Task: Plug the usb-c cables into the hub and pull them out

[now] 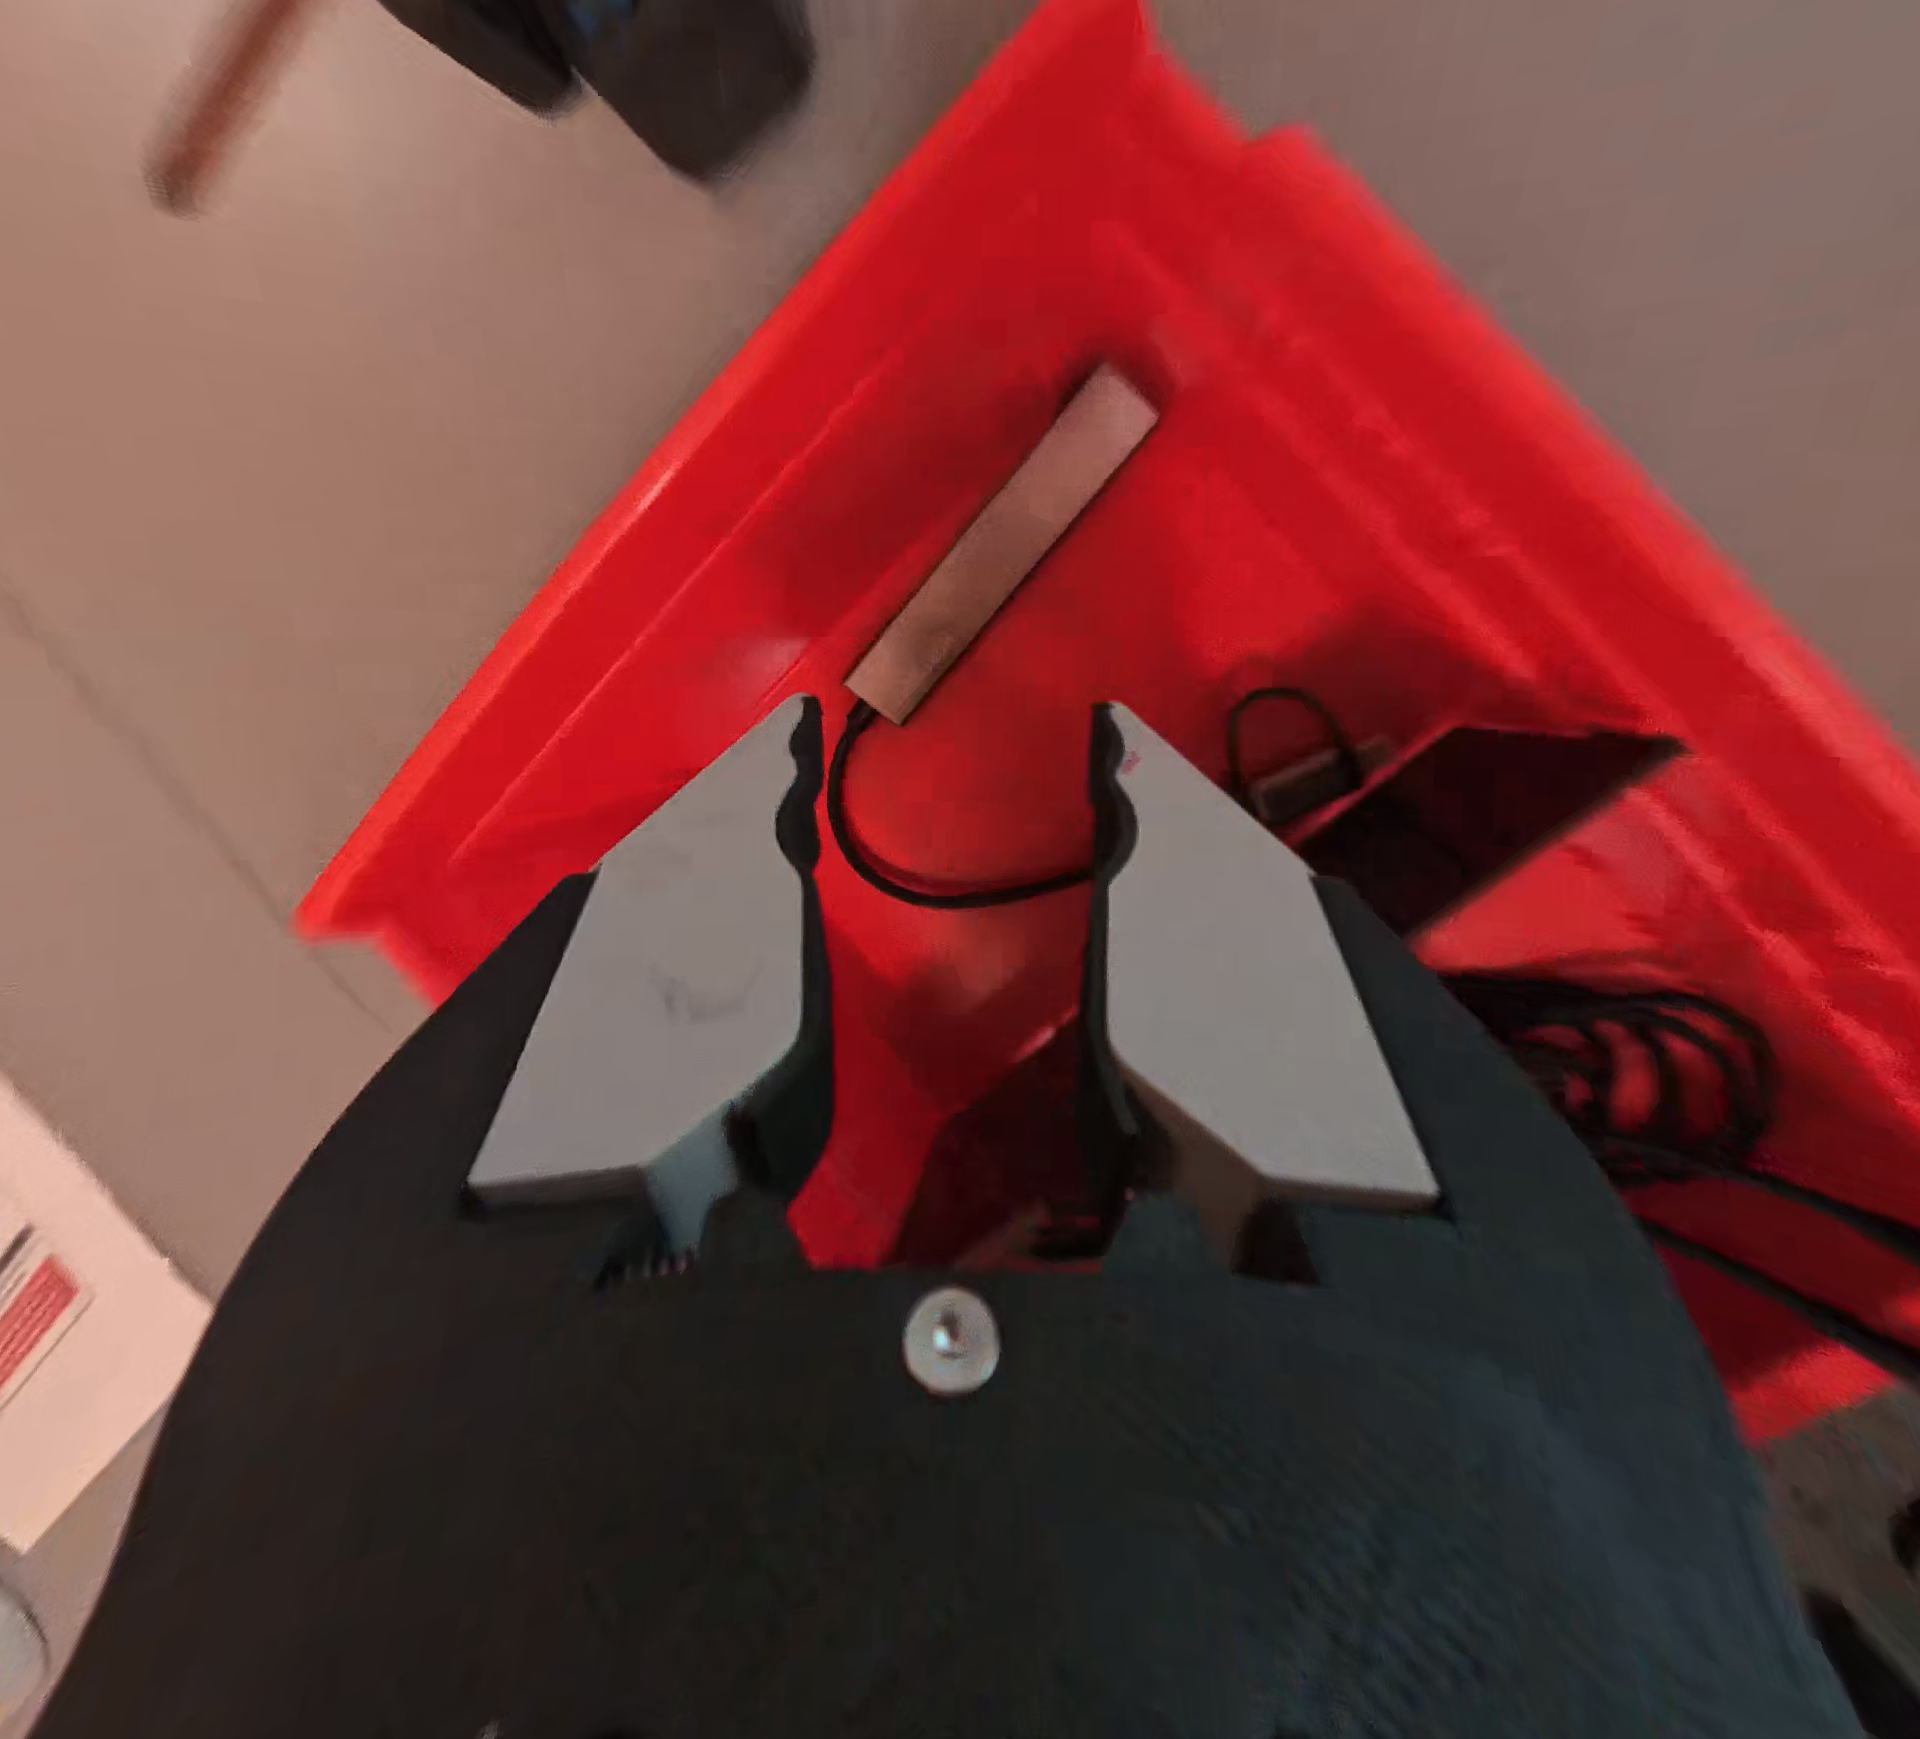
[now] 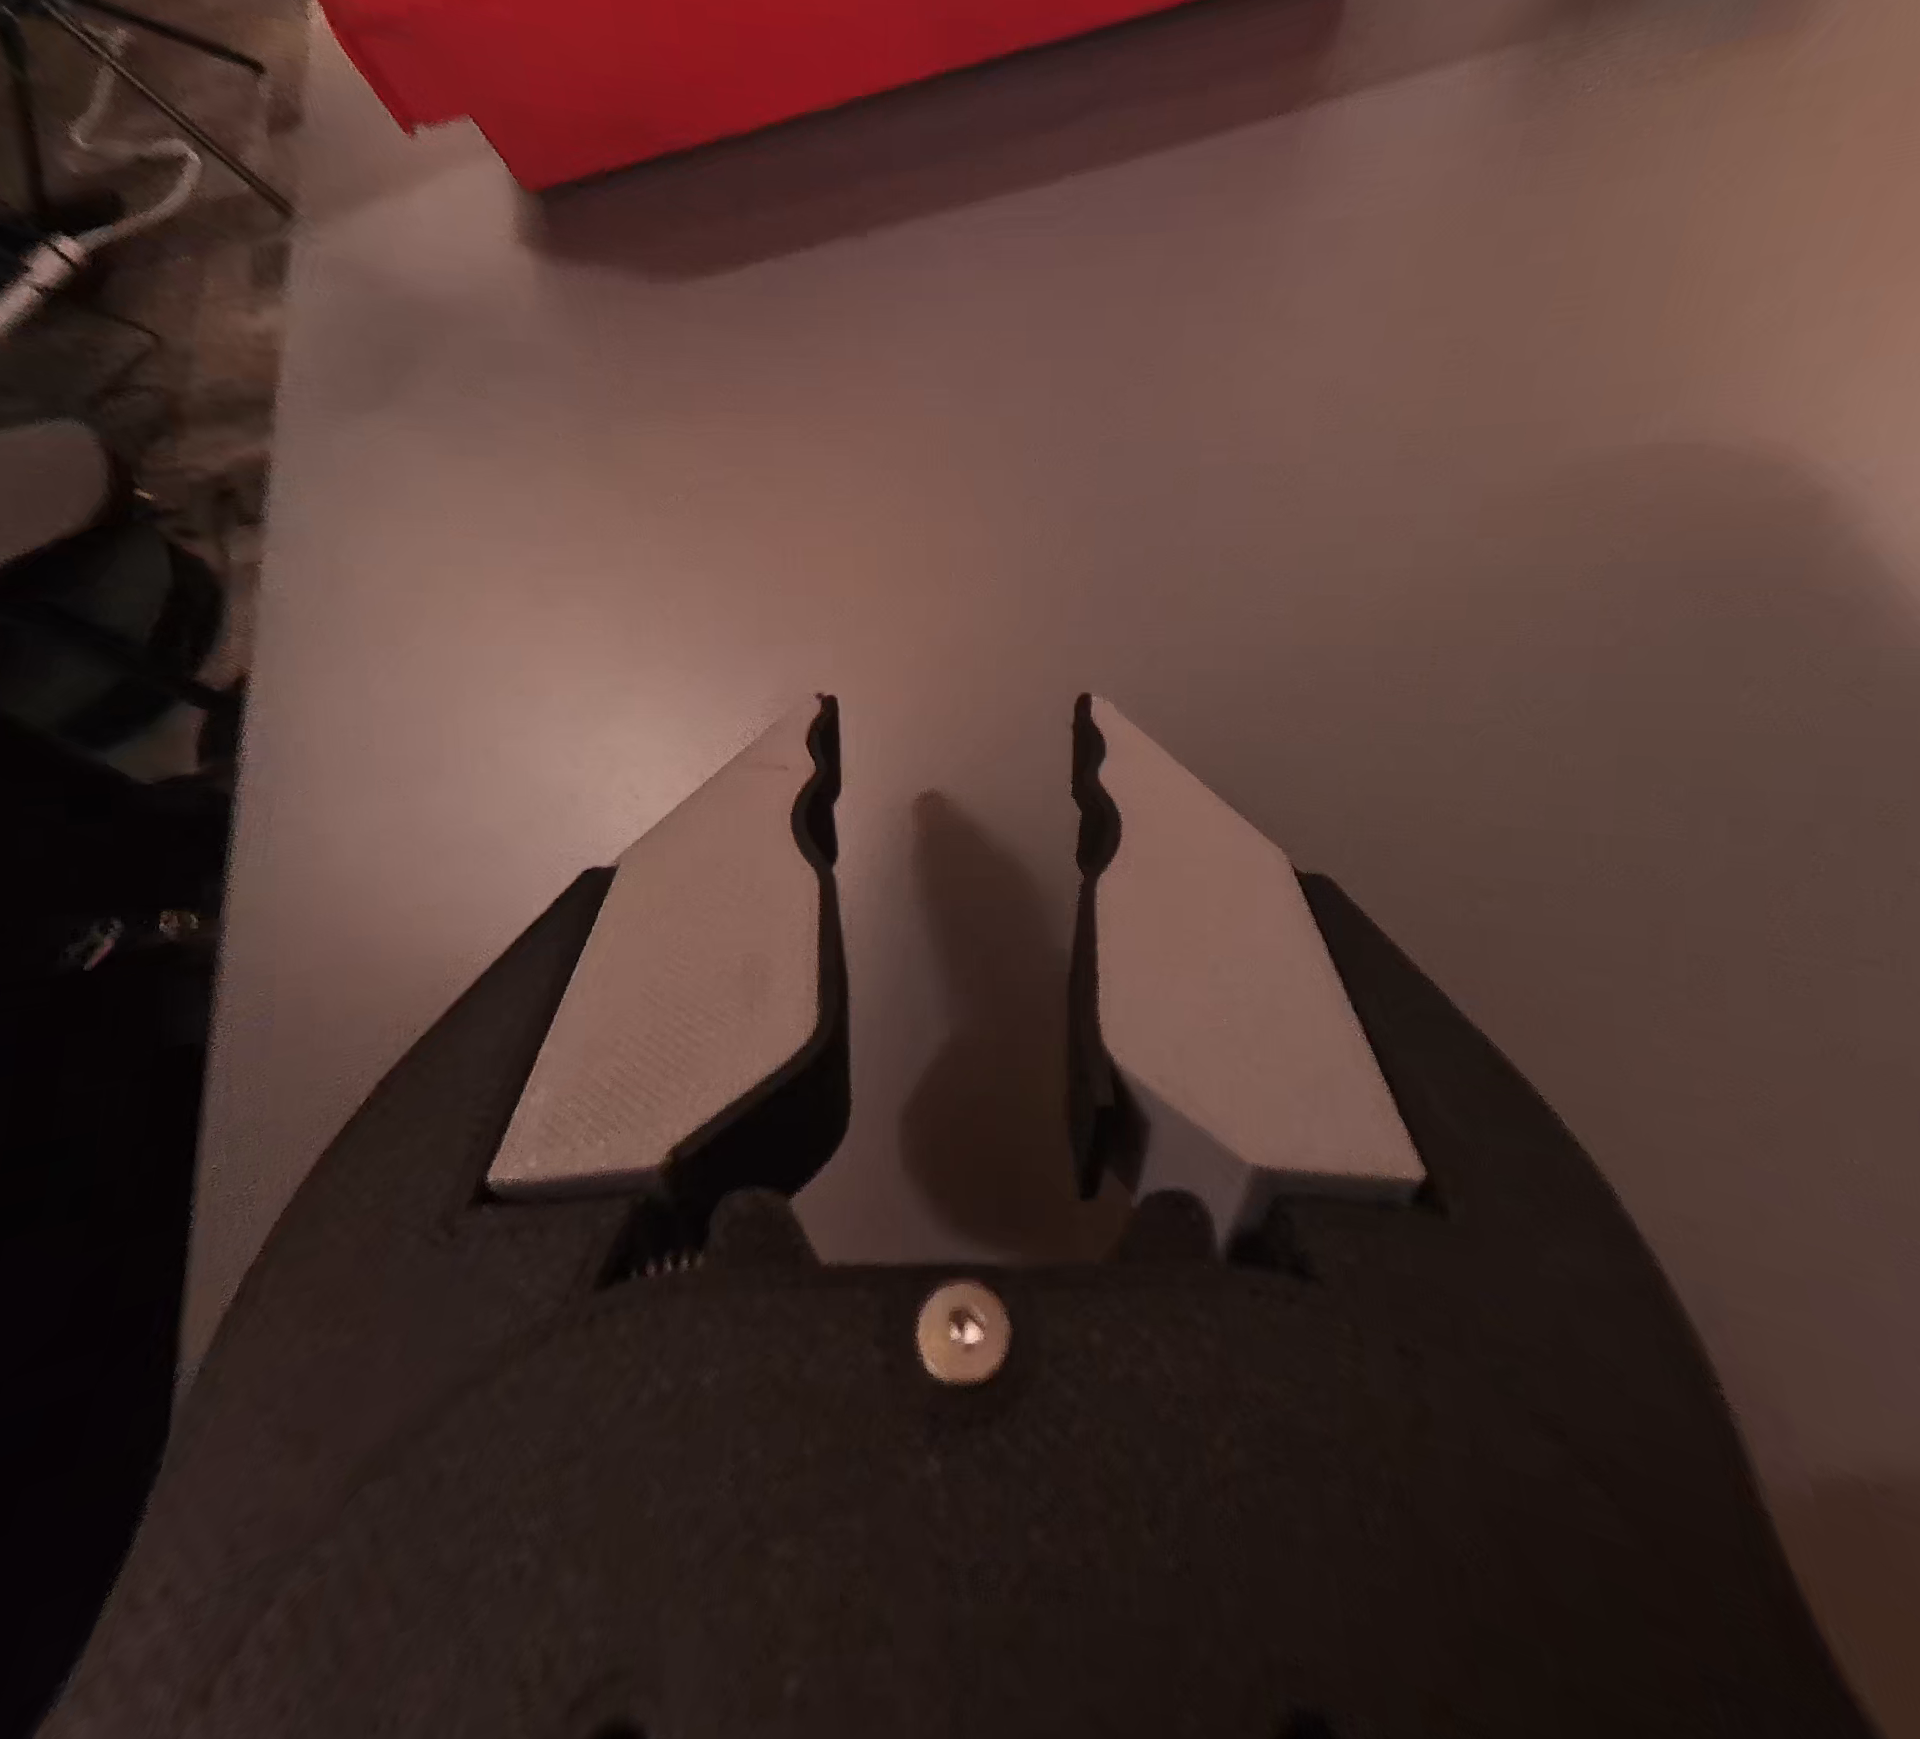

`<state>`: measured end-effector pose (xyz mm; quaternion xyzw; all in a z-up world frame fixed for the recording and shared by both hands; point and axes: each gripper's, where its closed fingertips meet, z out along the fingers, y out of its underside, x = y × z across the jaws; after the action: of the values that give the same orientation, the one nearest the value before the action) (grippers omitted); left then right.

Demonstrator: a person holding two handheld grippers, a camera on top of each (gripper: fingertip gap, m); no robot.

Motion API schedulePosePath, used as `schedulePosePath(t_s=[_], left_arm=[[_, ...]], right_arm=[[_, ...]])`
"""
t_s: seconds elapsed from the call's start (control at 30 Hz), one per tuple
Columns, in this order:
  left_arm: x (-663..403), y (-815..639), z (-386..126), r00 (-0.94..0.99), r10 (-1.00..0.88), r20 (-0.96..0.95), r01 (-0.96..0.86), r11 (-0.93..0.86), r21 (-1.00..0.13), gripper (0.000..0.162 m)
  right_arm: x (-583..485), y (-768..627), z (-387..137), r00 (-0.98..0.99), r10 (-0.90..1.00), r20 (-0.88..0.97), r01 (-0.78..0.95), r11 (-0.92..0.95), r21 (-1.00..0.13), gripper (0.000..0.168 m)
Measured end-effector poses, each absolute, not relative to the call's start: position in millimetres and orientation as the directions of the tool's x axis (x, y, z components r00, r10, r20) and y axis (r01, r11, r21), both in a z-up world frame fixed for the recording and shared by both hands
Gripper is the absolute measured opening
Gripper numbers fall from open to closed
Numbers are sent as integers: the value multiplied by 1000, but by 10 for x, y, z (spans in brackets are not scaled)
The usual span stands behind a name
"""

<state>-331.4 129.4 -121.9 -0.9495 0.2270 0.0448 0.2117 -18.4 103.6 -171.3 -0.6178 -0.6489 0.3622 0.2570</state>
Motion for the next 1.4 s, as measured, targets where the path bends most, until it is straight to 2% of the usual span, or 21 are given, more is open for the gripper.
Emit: schedulePosePath(t_s=[0.1,0.17,0.2,0.23,0.33,0.4,0.47,0.57,0.77,0.93,1.07,1.23,1.4], left_arm=[[-3414,1454,-1666,851,-503,-150,-525,-803,-281,55],[-3441,1515,-1867,810,-563,-161,-586,-774,-242,36],[-3378,1519,-1920,796,-592,-123,-602,-756,-257,28],[-3321,1572,-1916,791,-603,-101,-601,-736,-311,27],[-3313,1581,-1933,805,-592,-44,-570,-748,-340,26],[-3330,1556,-1924,793,-600,-102,-596,-732,-330,25],[-3403,1522,-1877,758,-606,-243,-652,-705,-279,24],[-3467,1484,-1613,705,-556,-441,-692,-676,-254,24],[-3359,1334,-531,644,-326,-692,-710,-591,-383,22],[-2745,1205,372,562,-304,-769,-779,-506,-369,22],[-1927,1198,618,520,-365,-772,-832,-422,-360,21],[-1057,1257,340,508,-460,-728,-859,-329,-392,9],[-563,1402,-538,509,-600,-617,-860,-327,-392,6]], right_arm=[[-109,1049,-1788,-115,988,-104,623,-10,-782,41],[-108,1038,-1761,-120,980,-157,605,-53,-795,40],[-121,1025,-1720,-128,972,-195,589,-84,-804,41],[-133,1015,-1680,-135,964,-227,574,-111,-811,41],[-128,982,-1634,-150,946,-287,561,-158,-812,41],[-109,997,-1624,-140,948,-285,560,-161,-812,40],[-94,1028,-1580,-126,954,-271,549,-160,-821,38],[-85,1048,-1469,-124,955,-270,512,-172,-842,36],[-42,1261,-1392,-40,979,-198,467,-157,-870,30],[25,1562,-1311,74,977,-201,407,-214,-888,32],[104,1739,-1181,137,974,-178,338,-215,-916,34],[218,1883,-1099,215,969,-121,304,-184,-935,36],[208,1839,-1135,202,969,-140,320,-200,-926,37]])
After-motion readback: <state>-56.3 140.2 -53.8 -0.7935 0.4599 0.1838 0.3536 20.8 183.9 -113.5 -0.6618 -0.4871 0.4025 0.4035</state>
